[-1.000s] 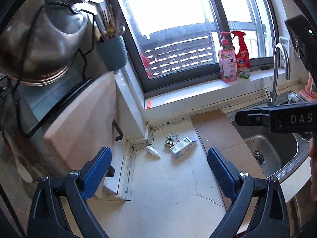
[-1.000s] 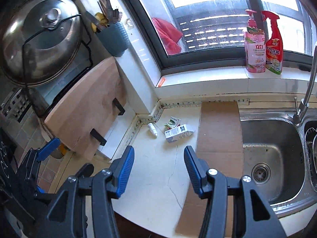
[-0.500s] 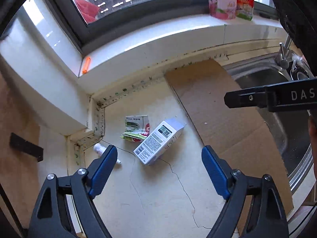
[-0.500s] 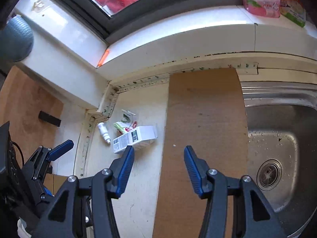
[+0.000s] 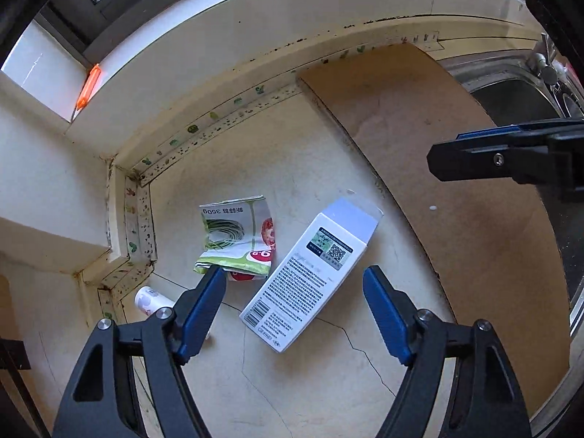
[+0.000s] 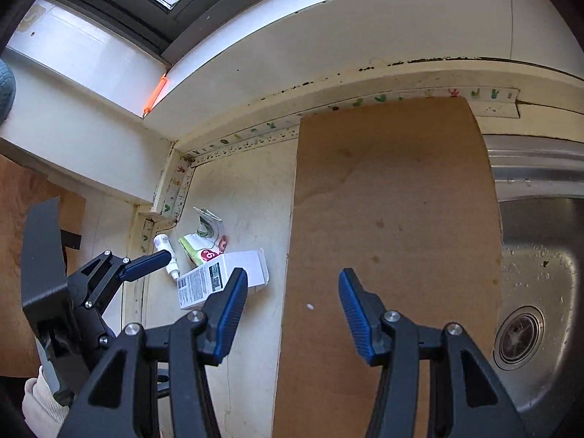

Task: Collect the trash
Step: 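Grasp the white box with the left tool while the right tool grasps the green snack packet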

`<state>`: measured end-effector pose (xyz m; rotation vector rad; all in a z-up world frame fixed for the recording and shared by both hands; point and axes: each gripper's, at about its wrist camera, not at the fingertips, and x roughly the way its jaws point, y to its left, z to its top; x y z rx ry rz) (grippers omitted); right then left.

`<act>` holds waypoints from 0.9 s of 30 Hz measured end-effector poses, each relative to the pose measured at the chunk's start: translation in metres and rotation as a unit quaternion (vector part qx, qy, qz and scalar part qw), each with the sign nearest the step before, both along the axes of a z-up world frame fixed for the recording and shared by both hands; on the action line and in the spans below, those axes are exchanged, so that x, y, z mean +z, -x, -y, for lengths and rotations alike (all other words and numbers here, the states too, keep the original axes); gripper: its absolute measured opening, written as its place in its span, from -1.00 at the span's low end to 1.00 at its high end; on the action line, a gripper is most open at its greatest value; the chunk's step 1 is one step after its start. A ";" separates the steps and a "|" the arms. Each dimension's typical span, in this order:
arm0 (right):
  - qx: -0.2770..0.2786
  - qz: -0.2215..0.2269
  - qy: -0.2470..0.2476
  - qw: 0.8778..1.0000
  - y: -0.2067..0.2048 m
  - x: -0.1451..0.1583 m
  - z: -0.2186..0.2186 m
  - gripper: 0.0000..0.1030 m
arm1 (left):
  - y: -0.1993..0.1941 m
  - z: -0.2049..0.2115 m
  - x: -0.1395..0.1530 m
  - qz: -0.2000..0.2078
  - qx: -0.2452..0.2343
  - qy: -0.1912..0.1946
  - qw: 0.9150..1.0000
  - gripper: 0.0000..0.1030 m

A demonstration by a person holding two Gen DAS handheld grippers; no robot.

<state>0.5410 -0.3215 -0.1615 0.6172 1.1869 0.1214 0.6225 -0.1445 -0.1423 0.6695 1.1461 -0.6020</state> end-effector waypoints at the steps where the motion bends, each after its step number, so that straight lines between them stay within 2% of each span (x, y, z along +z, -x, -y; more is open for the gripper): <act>1: 0.002 0.000 0.000 1.000 -0.001 -0.001 0.000 0.02 | -0.003 0.003 -0.003 -0.005 -0.002 0.000 1.000 0.49; 7: 0.007 -0.003 0.001 1.000 -0.004 -0.005 0.001 0.02 | -0.013 0.006 -0.021 -0.034 -0.002 -0.006 0.999 0.46; 12: 0.012 -0.003 -0.001 1.000 -0.003 -0.008 0.000 0.02 | -0.017 0.002 -0.036 -0.054 0.014 -0.008 0.998 -0.01; 16: 0.037 0.012 0.005 0.999 -0.003 -0.004 -0.013 0.02 | -0.015 -0.012 -0.036 -0.068 0.055 0.018 0.996 -0.18; 17: 0.044 0.016 0.007 0.999 -0.004 -0.004 -0.017 0.02 | -0.014 -0.015 -0.035 -0.070 0.064 0.024 0.995 -0.33; 22: 0.077 0.040 0.015 0.996 -0.009 -0.001 -0.039 0.02 | 0.005 -0.042 -0.032 -0.072 0.115 0.068 0.988 -0.34; 27: 0.098 0.056 0.018 0.993 -0.015 -0.005 -0.058 0.02 | 0.032 -0.075 -0.027 -0.068 0.179 0.094 0.977 -0.34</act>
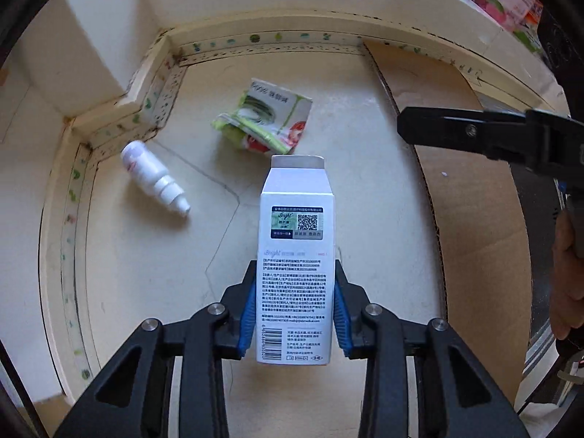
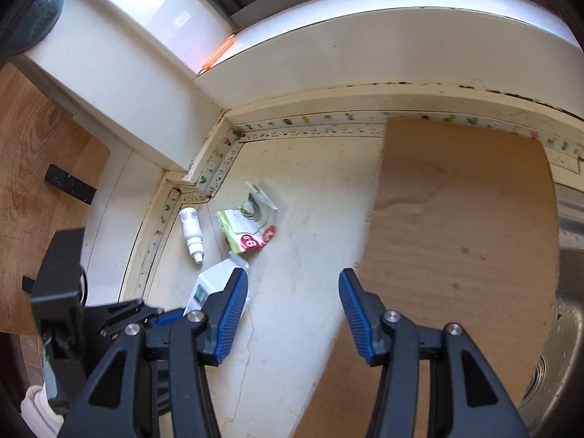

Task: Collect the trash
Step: 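Grasp the white box with the left tool while the right tool grasps the green snack packet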

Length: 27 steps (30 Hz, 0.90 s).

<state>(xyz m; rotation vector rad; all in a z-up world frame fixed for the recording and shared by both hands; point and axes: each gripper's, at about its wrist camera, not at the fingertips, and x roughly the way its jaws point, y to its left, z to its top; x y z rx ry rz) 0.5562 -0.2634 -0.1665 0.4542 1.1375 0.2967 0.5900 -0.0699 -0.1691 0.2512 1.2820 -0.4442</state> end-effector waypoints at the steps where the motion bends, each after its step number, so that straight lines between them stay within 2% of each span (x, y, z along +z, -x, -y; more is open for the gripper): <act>1: 0.005 0.002 -0.001 1.000 -0.002 -0.002 -0.005 0.02 | 0.004 -0.006 0.001 0.001 0.013 0.003 1.000 -0.34; 9: 0.052 0.038 0.028 0.998 -0.013 -0.003 -0.051 0.02 | 0.040 -0.070 0.011 0.007 0.123 0.030 0.992 -0.34; 13: 0.067 0.059 0.073 0.993 -0.025 -0.005 -0.080 0.01 | 0.060 -0.093 0.017 0.020 0.166 0.050 0.985 -0.34; 15: 0.073 0.063 0.093 0.991 -0.033 -0.009 -0.092 0.00 | 0.055 -0.102 0.021 0.023 0.186 0.057 0.981 -0.34; 21: 0.095 0.076 0.163 0.979 -0.046 -0.018 -0.122 -0.21 | 0.054 -0.123 0.015 0.025 0.225 0.047 0.973 -0.34; 24: 0.105 0.082 0.207 0.969 -0.046 -0.023 -0.133 -0.55 | 0.055 -0.129 0.014 0.032 0.231 0.038 0.972 -0.34; 27: 0.103 0.095 0.224 0.964 -0.044 -0.022 -0.135 -0.64 | 0.055 -0.128 0.015 0.040 0.235 0.034 0.970 -0.34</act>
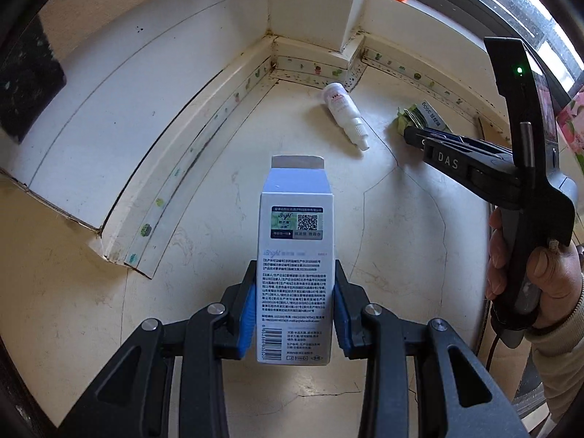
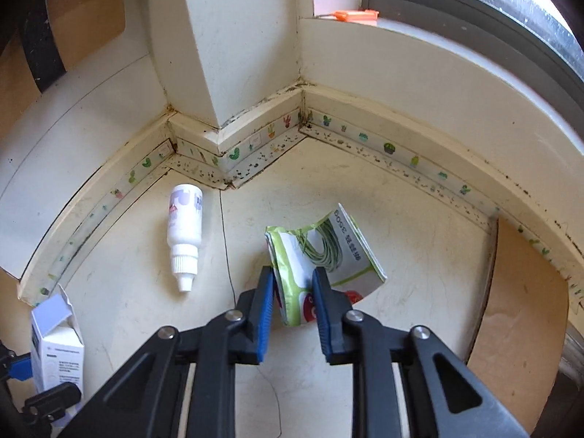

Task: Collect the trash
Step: 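Grasp the white box with the left tool while the right tool grasps the green snack packet, then lift the white box and green packet and carry both down over the bin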

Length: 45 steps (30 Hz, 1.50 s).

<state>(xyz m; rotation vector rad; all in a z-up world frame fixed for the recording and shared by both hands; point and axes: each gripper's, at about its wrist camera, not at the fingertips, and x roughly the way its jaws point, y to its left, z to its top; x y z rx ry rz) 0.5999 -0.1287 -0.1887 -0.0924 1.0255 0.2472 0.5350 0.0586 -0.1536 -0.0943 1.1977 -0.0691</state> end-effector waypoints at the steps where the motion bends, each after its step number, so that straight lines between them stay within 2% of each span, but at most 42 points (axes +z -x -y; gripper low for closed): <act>1: 0.000 0.003 0.001 1.000 0.002 0.001 0.001 -0.69 | 0.001 -0.001 0.001 0.003 0.001 -0.001 1.000 -0.34; 3: 0.003 0.002 -0.010 1.000 0.007 0.006 0.004 -0.77 | 0.000 0.001 0.003 0.007 -0.001 -0.002 1.000 -0.34; 10: 0.000 -0.020 -0.074 0.997 0.038 0.034 0.022 -0.80 | 0.014 0.013 0.016 0.024 -0.023 0.002 0.999 -0.34; 17: -0.019 -0.032 -0.135 0.990 0.099 0.072 0.032 -0.80 | 0.062 0.019 0.047 0.056 -0.058 0.027 0.996 -0.34; 26: -0.064 -0.011 -0.188 0.980 0.226 0.128 0.033 -0.80 | 0.161 -0.006 0.087 0.091 -0.101 0.053 0.989 -0.34; 34: -0.092 0.009 -0.209 0.973 0.341 0.155 0.018 -0.80 | 0.253 -0.035 0.097 0.104 -0.125 0.094 0.982 -0.34; 40: -0.102 0.007 -0.216 0.971 0.427 0.155 -0.004 -0.80 | 0.318 -0.046 0.093 0.102 -0.157 0.107 0.976 -0.34; 45: -0.112 -0.019 -0.210 0.971 0.478 0.132 -0.016 -0.80 | 0.363 -0.046 0.076 0.087 -0.185 0.103 0.973 -0.34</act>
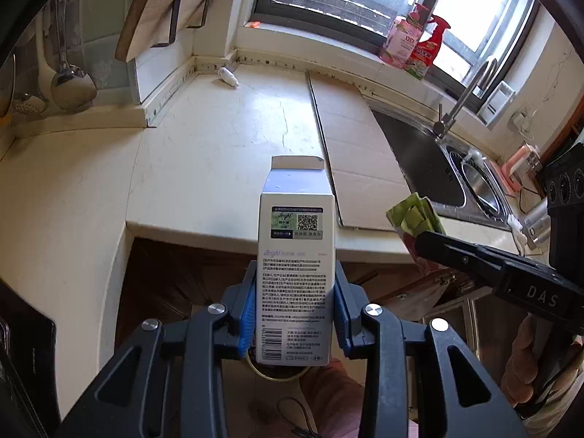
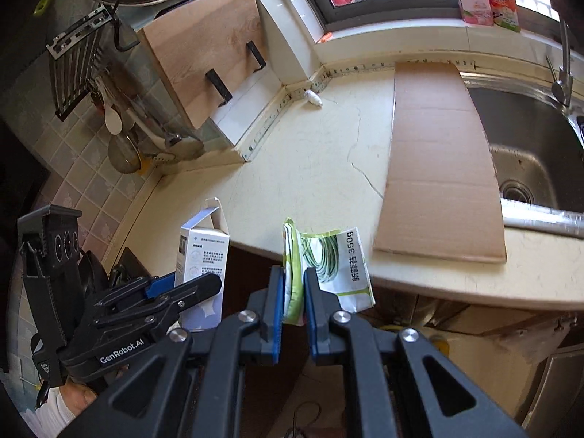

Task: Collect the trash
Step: 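Lift the white box and green packet and carry both down over the bin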

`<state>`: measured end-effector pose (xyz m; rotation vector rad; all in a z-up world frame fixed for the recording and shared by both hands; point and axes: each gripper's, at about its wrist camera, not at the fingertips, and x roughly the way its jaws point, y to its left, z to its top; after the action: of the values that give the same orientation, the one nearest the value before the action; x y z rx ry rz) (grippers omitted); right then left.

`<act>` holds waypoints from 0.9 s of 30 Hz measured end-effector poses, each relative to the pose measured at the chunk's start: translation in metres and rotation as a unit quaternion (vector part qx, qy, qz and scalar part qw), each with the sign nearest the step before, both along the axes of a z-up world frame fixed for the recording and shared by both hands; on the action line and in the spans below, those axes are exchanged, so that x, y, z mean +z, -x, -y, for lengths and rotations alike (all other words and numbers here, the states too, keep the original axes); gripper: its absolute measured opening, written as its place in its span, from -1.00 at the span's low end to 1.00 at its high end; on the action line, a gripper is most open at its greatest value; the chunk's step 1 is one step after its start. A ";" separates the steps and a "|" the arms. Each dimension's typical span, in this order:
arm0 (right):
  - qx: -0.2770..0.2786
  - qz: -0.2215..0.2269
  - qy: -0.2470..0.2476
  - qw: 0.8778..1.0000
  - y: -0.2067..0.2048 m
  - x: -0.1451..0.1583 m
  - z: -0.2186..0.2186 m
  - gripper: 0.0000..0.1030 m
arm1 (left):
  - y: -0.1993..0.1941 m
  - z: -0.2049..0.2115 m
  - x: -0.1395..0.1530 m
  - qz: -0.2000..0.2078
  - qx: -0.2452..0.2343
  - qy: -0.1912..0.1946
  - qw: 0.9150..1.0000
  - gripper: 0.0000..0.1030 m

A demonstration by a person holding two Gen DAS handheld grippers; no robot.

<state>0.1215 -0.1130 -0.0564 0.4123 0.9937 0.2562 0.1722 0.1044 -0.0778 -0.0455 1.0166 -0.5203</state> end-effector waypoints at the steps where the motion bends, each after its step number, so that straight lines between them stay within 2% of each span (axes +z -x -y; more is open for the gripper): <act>1: -0.001 -0.010 0.000 1.000 0.007 -0.007 -0.001 -0.80 | 0.005 0.000 -0.004 -0.004 -0.004 -0.001 1.000 -0.34; 7: -0.009 -0.085 -0.005 0.996 0.042 -0.061 0.000 -0.80 | 0.043 0.014 -0.046 -0.056 -0.039 -0.024 0.997 -0.34; 13: -0.011 -0.151 -0.017 0.988 0.059 -0.127 0.002 -0.79 | 0.064 0.029 -0.118 -0.130 -0.055 -0.050 0.989 -0.34; 20: -0.032 -0.230 -0.041 0.972 0.069 -0.252 0.009 -0.79 | 0.072 0.053 -0.242 -0.190 -0.059 -0.070 0.977 -0.34; 27: -0.052 -0.291 -0.050 0.954 0.078 -0.372 0.018 -0.77 | 0.062 0.068 -0.351 -0.247 -0.044 -0.051 0.967 -0.34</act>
<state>0.0439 -0.1312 -0.4280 0.6526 1.5347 0.0869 0.1106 0.0363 -0.4291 -0.0392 1.5389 -0.5493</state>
